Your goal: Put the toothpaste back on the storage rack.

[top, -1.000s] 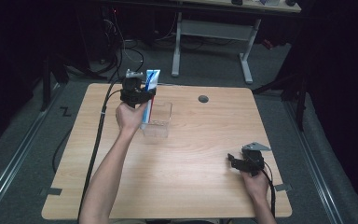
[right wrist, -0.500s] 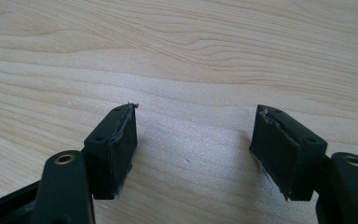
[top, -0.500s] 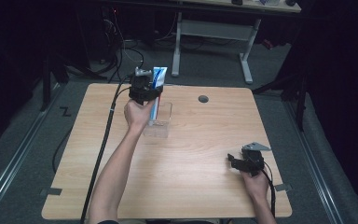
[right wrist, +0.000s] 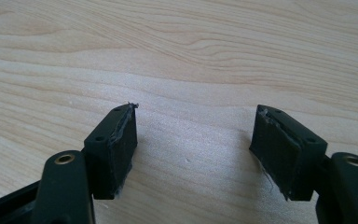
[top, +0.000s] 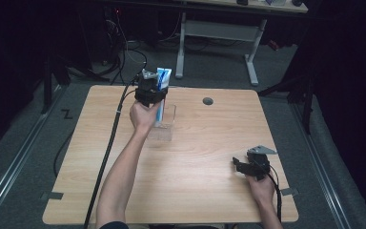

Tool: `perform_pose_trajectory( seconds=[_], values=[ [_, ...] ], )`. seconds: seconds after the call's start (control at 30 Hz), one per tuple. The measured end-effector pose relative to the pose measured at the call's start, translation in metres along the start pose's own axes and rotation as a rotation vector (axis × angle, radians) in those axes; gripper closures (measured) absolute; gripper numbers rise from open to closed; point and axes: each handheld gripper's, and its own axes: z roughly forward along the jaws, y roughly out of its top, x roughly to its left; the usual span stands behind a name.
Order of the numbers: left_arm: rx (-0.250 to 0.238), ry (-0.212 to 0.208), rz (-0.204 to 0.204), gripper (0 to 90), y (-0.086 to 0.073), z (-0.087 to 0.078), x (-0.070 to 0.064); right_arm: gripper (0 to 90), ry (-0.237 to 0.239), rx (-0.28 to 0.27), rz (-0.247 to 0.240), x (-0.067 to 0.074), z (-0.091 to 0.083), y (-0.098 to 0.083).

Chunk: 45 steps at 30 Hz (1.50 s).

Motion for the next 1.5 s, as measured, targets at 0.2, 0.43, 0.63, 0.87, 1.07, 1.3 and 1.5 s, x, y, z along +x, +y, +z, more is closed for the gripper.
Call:
perform_pose_trajectory(
  seconds=[0.2,0.43,0.63,0.87,1.07,1.3,1.5],
  values=[
    [0.005,0.005,-0.003,70.2,-0.003,0.001,0.002,31.1,0.0,0.0,0.0,0.0,0.0,0.0],
    [0.015,-0.009,-0.013,71.0,-0.009,0.001,0.002,31.1,0.0,0.0,-0.002,0.0,0.0,0.0],
    [0.032,-0.024,-0.029,71.5,-0.016,0.001,0.001,31.1,0.0,0.0,0.001,0.0,0.0,0.0],
    [0.043,-0.039,-0.03,71.6,-0.023,0.0,-0.002,31.1,0.0,0.0,0.0,0.0,0.0,0.0],
    [0.056,-0.048,-0.025,71.7,-0.027,0.0,-0.007,31.1,0.0,0.0,0.001,0.0,0.0,0.0],
    [0.063,-0.069,-0.029,71.7,-0.033,-0.001,-0.01,31.1,0.0,0.0,0.001,0.0,0.0,0.0],
    [0.065,-0.082,-0.018,71.6,-0.037,-0.003,-0.013,31.1,0.0,0.0,0.001,0.0,0.0,0.0]
  ],
)
